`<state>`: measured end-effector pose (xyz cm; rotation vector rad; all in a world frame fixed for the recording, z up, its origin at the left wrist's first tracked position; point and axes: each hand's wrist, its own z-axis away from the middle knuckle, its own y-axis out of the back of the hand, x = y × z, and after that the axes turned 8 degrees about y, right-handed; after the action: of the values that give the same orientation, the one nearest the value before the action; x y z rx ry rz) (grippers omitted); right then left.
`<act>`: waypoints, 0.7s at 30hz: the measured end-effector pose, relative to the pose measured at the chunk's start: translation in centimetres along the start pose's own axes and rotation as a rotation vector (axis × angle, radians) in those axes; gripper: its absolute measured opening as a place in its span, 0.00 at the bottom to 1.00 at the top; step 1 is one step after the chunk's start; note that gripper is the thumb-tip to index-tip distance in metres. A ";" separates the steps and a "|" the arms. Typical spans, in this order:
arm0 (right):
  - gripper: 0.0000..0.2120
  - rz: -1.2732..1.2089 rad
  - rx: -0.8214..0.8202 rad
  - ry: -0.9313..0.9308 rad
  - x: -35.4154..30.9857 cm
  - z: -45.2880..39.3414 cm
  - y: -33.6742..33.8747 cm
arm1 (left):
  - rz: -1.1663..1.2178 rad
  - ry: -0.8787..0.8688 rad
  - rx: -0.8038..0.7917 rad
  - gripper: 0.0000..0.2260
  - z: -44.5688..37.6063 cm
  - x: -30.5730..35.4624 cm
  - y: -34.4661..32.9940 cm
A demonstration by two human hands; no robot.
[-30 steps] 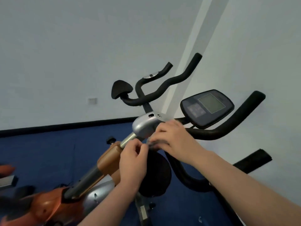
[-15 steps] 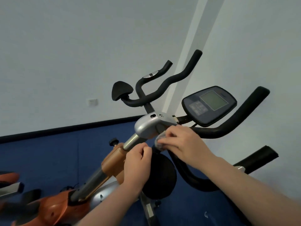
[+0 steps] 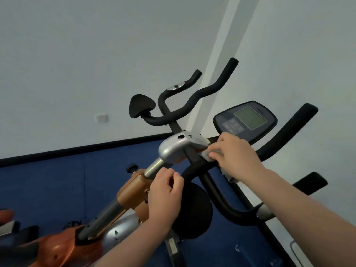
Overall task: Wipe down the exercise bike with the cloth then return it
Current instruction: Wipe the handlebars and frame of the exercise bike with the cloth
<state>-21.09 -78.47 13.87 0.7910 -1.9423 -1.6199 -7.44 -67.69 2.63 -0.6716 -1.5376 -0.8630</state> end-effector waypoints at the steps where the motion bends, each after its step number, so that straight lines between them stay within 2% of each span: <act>1: 0.08 0.009 -0.016 0.006 0.5 -0.3 0.4 | 0.013 0.010 0.000 0.12 0.0 0.0 0.0; 4: 0.06 -0.101 0.007 0.216 -1.7 -0.9 0.6 | 0.037 0.038 -0.006 0.10 0.1 0.1 0.1; 7: 0.06 -0.189 -0.104 0.395 -4.6 0.5 -1.0 | 0.057 0.030 -0.001 0.11 0.3 0.0 0.1; 9: 0.06 -0.173 -0.079 0.404 -3.3 1.5 -1.1 | 0.053 0.032 0.007 0.11 0.3 -0.1 0.2; 12: 0.05 -0.069 0.071 0.344 -0.1 2.7 -0.1 | 0.047 0.035 0.011 0.12 0.4 -0.2 0.1; 15: 0.06 -0.064 0.173 0.349 -1.0 2.8 -0.5 | 0.046 0.015 0.023 0.12 0.3 -0.3 0.1; 18: 0.07 -0.125 0.085 0.517 -3.4 2.2 -2.1 | 0.049 0.008 0.000 0.12 0.2 -0.4 0.1; 21: 0.06 -0.140 0.028 0.510 -1.4 1.8 -1.5 | 0.050 -0.006 0.009 0.13 0.3 -0.4 0.2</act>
<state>-21.12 -76.39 12.09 1.2351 -1.5738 -1.2997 -7.42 -67.32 2.22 -0.7043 -1.5230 -0.8166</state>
